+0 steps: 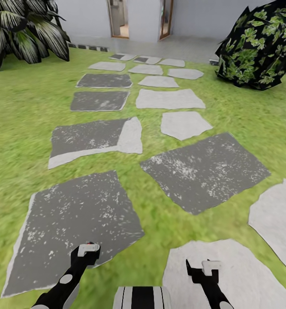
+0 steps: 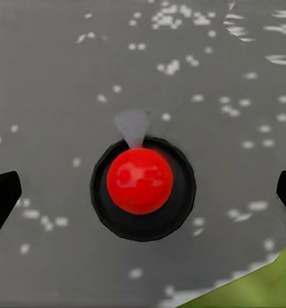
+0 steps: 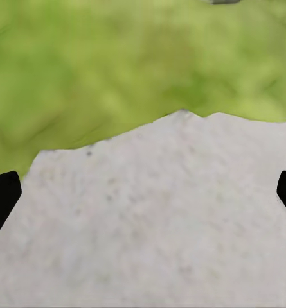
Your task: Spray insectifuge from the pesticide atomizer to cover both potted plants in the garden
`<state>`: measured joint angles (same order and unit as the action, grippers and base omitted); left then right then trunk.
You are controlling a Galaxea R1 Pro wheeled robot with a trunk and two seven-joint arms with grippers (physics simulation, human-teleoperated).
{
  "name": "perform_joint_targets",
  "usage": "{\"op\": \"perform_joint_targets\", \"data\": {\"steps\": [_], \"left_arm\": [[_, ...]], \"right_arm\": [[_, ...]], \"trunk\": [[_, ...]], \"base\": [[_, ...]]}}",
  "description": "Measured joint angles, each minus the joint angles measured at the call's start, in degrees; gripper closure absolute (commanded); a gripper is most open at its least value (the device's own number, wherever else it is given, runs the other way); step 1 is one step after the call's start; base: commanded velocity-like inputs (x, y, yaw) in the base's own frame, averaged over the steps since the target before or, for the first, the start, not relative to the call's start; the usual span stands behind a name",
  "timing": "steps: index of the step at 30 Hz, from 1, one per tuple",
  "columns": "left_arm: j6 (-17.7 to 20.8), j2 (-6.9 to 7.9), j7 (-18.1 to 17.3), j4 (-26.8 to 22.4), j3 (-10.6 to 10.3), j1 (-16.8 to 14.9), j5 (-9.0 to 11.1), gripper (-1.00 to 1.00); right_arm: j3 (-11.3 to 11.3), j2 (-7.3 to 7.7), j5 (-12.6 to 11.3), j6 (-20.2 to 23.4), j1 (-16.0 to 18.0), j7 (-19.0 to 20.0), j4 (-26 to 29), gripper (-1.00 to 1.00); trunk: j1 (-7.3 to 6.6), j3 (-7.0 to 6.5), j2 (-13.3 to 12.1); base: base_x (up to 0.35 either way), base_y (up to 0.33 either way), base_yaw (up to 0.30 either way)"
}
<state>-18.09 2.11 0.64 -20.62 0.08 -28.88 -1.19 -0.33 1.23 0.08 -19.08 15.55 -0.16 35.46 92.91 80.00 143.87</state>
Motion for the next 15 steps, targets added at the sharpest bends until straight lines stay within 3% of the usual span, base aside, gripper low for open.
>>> {"op": "perform_joint_targets", "data": {"steps": [15], "left_arm": [[-0.1, -0.03, 0.0, 0.0, 0.0, 0.0, 0.1, -1.0]], "right_arm": [[0.0, 0.0, 0.0, 0.0, 0.0, 0.0, 0.1, -1.0]], "trunk": [[0.01, 0.0, 0.0]], "base": [[0.015, -0.041, 0.03]]}}
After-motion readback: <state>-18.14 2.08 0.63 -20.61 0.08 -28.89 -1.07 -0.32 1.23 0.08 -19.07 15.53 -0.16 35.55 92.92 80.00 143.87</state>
